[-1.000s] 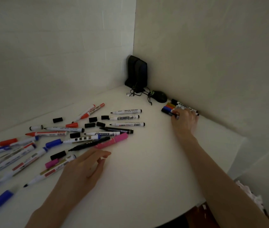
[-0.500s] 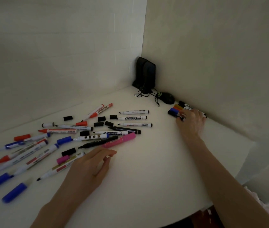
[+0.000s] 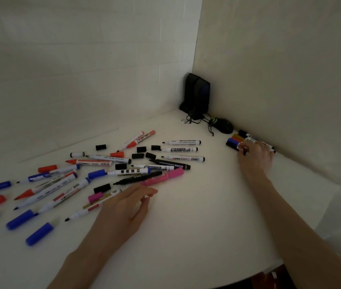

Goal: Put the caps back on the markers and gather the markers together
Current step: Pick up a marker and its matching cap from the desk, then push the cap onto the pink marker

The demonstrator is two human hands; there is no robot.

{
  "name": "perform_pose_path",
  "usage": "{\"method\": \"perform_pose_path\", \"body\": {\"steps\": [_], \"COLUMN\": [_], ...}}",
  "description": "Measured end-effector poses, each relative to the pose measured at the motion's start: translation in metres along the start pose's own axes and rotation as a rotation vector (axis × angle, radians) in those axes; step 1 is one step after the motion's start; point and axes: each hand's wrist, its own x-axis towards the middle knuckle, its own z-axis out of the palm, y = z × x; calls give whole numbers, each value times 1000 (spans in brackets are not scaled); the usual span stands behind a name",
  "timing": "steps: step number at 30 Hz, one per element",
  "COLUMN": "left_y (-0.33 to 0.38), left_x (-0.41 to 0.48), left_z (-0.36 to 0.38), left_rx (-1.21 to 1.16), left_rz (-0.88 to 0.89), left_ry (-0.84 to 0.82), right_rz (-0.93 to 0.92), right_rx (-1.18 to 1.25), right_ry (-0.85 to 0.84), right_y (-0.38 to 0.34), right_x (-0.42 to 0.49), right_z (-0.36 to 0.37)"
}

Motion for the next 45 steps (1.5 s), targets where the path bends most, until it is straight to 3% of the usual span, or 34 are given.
{"method": "perform_pose_path", "body": {"steps": [12, 17, 23, 27, 29, 33, 36, 41, 45], "left_y": [-5, -5, -8, -15, -19, -38, -59, -72, -71], "left_x": [-2, -9, -27, -41, -47, -43, -25, -1, 2], "left_z": [2, -5, -18, -29, -37, -58, -70, -74, -72], "left_rx": [-8, -30, -44, 6, 57, 105, 209, 242, 269], "left_rz": [8, 26, 9, -24, -94, -399, -541, -633, -626], "left_ry": [31, 24, -20, -40, 10, 118, -21, -271, -310], "right_rz": [-86, -424, -775, -891, -944, -992, -997, -960, -967], "right_rx": [52, 246, 511, 553, 536, 435, 419, 402, 394], "right_ry": [-3, 15, -223, -338, -388, -427, -437, -405, -436], "right_y": [-11, -50, -120, -151, -160, -160, -158, -154, -149], "right_x": [-8, -32, -83, -113, -118, -121, -124, -123, -126], "right_z": [-2, -6, -20, -27, -27, -22, -22, -20, -16]}}
